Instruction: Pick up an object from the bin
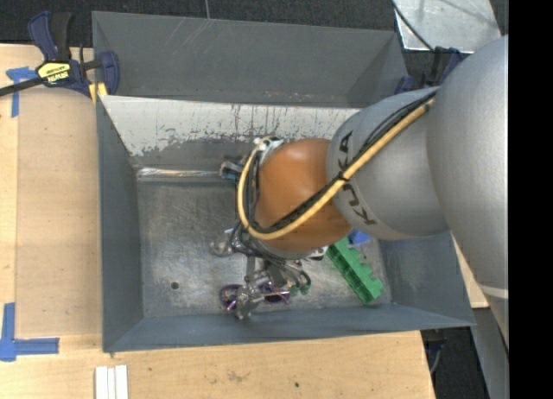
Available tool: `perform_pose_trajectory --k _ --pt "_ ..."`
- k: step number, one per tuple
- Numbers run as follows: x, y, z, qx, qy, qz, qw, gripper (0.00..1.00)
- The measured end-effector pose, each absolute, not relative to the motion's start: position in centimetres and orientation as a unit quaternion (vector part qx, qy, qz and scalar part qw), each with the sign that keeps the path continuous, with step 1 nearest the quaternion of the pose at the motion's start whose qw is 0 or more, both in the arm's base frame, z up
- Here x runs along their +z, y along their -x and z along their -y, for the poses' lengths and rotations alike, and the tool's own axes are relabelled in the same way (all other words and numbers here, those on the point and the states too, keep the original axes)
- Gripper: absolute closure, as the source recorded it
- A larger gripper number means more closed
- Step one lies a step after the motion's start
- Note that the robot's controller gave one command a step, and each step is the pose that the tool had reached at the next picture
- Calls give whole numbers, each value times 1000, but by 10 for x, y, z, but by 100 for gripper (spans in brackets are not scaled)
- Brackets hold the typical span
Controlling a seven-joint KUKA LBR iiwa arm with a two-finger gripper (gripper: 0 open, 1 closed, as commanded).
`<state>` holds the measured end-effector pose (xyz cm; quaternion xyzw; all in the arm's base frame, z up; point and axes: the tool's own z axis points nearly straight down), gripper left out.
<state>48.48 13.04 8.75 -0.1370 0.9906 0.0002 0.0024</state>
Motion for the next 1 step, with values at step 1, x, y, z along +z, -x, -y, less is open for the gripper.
perform_pose_trajectory --k 1 --pt "117 -484 -88 0 131 -991 1 0"
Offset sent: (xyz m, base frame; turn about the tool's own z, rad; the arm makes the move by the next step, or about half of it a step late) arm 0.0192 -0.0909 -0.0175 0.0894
